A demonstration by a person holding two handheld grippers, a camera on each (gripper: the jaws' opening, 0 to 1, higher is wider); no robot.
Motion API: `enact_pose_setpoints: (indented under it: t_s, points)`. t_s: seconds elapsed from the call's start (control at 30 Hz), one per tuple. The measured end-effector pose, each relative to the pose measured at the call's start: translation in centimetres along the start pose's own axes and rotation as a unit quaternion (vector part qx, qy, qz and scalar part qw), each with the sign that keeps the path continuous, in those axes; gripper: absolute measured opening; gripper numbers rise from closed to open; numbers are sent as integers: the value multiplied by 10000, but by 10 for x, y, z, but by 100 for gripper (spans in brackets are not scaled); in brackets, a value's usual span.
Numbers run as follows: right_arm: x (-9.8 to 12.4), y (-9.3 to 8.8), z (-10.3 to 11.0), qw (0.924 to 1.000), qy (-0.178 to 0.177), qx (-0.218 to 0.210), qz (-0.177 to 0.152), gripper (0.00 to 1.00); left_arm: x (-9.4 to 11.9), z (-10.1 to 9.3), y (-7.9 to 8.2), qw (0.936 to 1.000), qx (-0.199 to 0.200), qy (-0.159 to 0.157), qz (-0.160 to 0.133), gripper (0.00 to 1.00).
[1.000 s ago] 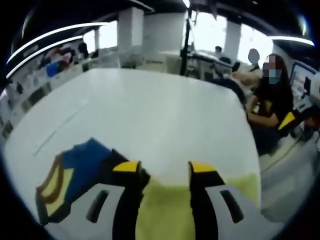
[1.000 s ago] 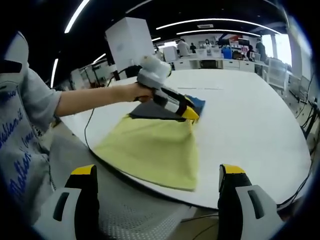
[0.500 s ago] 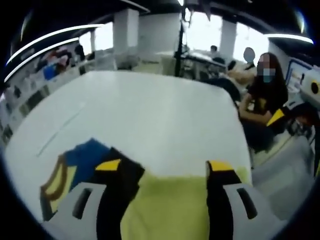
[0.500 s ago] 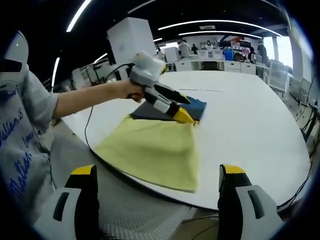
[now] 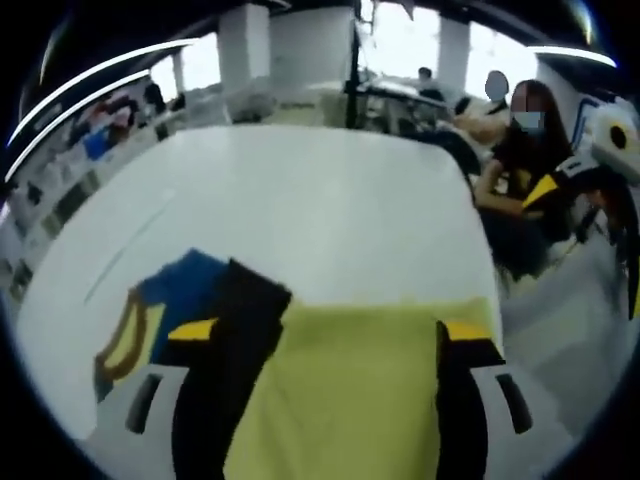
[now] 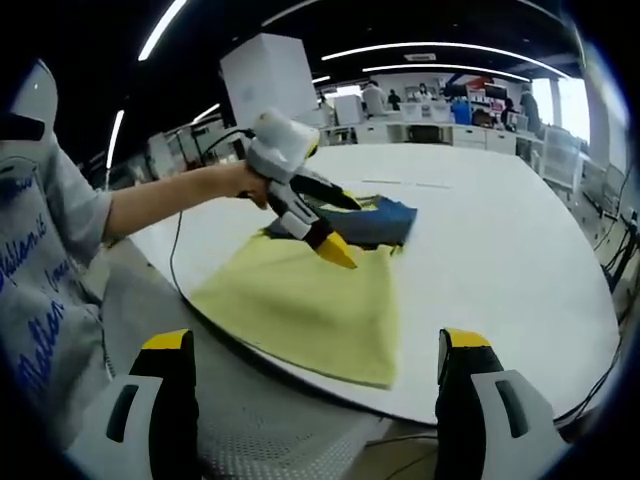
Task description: Fold the garment on the visible template until the final outline fits inside the template.
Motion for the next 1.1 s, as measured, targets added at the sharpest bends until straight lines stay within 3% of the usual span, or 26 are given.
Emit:
enact_pose_setpoints:
  t_s: [0.27, 0.4, 0.63, 1.1]
  points:
    - [1, 4, 1, 10000, -3, 95, 3, 100, 19, 4, -12, 9997, 40, 187, 127, 94]
    - [3, 5, 0, 9999, -48, 100, -2, 100, 36, 4, -15, 9995, 57, 317, 53, 99]
    - [2, 9, 2, 9998, -29, 187, -5, 100, 57, 4, -26, 9989, 258, 368, 140, 99]
    - [4, 12, 4, 9997, -54, 242, -11, 100, 92, 16, -25, 9962, 550, 664, -134, 97]
Point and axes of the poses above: the point that each gripper's makers call its tool centre point, and the gripper's own axes: x roughly backward along the fingers, z roughly to its left, y roughly out of its top, the point moved 1 cm from there along x, roughly backward along the fingers, and after that the axes turned 4 degrees about y, right-handed, at the moved point
